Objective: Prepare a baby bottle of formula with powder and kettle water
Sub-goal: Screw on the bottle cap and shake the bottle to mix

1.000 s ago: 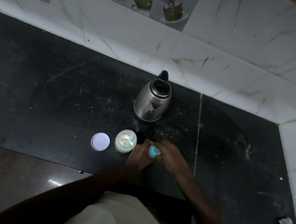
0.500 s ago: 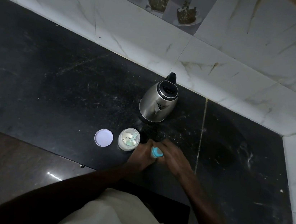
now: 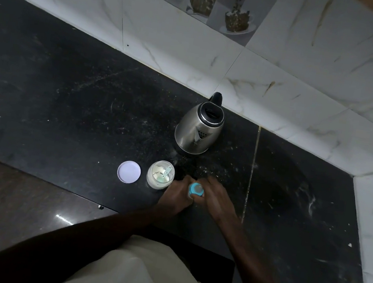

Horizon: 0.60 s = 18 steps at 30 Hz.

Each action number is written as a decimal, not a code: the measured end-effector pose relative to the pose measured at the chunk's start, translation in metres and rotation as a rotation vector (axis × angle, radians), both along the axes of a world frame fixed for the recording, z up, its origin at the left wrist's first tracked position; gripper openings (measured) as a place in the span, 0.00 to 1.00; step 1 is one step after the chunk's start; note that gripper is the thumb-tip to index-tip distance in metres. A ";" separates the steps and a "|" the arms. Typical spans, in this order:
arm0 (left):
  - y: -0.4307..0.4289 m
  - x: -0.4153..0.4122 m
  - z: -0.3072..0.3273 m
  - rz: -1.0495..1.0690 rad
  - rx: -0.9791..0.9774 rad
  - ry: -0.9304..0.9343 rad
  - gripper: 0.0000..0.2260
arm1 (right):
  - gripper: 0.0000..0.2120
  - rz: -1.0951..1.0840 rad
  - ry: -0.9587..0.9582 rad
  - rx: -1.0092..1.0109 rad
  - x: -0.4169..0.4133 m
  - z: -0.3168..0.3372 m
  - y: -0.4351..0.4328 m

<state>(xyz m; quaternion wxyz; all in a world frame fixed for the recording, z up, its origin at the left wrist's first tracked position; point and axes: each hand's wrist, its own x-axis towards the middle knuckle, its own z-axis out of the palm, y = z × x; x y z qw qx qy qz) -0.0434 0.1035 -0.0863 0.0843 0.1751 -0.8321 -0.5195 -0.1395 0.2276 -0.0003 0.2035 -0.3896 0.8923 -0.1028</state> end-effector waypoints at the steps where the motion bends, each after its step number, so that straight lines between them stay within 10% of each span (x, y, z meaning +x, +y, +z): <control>1: 0.000 0.000 0.001 0.004 0.000 -0.008 0.18 | 0.21 -0.026 0.016 0.006 0.001 -0.001 -0.002; 18: 0.005 -0.003 0.003 0.046 0.006 -0.043 0.16 | 0.18 0.108 -0.007 -0.037 -0.002 0.008 0.005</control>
